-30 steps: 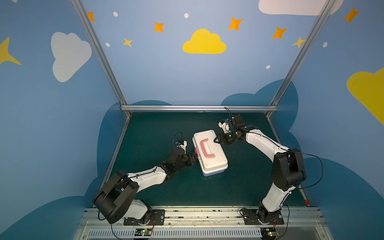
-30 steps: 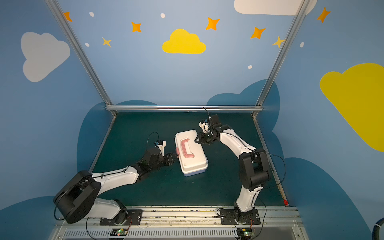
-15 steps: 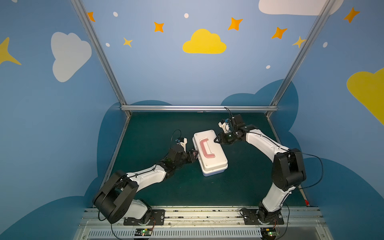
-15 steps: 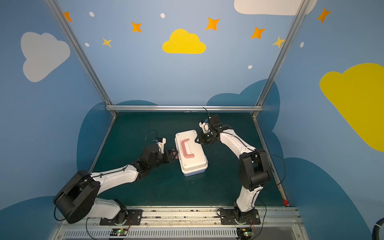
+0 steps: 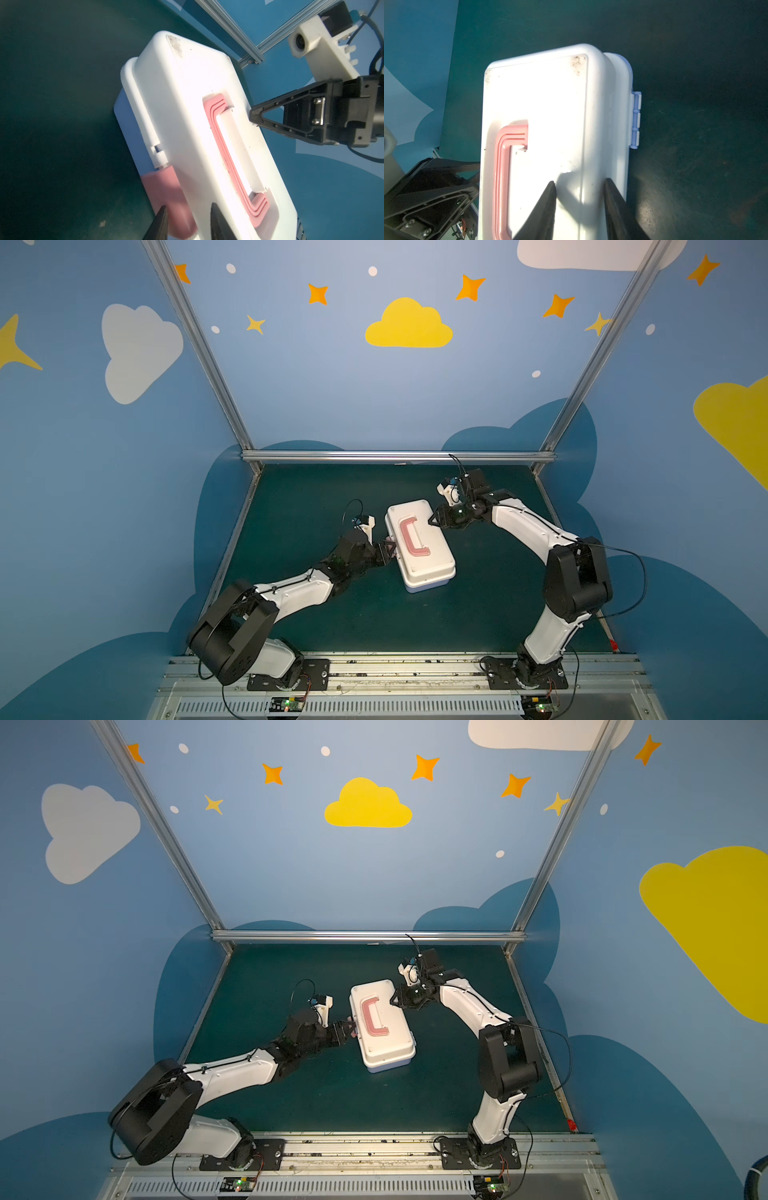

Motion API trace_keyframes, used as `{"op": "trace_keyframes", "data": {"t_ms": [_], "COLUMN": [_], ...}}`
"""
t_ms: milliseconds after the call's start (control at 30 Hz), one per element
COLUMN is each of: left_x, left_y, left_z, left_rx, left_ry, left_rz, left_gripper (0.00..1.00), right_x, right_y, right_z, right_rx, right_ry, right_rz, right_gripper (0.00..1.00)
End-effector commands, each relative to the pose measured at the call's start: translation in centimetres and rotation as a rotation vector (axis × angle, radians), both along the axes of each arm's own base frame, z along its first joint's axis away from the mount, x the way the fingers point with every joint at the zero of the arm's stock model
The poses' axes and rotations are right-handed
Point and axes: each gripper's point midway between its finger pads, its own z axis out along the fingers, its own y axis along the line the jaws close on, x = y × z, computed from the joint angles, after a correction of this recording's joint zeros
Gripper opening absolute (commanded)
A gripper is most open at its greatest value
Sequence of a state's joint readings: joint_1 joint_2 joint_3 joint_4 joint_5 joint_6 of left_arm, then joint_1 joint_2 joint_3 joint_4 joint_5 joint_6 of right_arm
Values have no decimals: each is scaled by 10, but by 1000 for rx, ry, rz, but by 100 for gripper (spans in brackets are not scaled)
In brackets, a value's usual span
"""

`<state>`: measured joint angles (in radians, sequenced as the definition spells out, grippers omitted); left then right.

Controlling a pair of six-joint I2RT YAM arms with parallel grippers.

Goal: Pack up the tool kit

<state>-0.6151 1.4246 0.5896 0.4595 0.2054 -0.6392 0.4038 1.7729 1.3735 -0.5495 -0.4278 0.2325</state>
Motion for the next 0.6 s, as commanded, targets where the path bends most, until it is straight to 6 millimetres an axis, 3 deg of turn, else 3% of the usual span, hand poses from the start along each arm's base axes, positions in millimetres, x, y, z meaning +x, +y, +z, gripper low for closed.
{"op": "trace_keyframes", "data": {"t_ms": [0, 567], "left_x": [2, 2], "left_y": [-6, -9], "left_z": [6, -2], "left_rx": [-22, 2], "left_ry": [-15, 1], "left_rz": [-24, -47], "left_gripper": [32, 23], "right_x": [-47, -47], "right_y": [20, 21], "right_z": [-25, -27], "right_rx": [6, 4], "right_ry": [176, 184], "right_rz": [96, 98], "right_gripper": [37, 35]}}
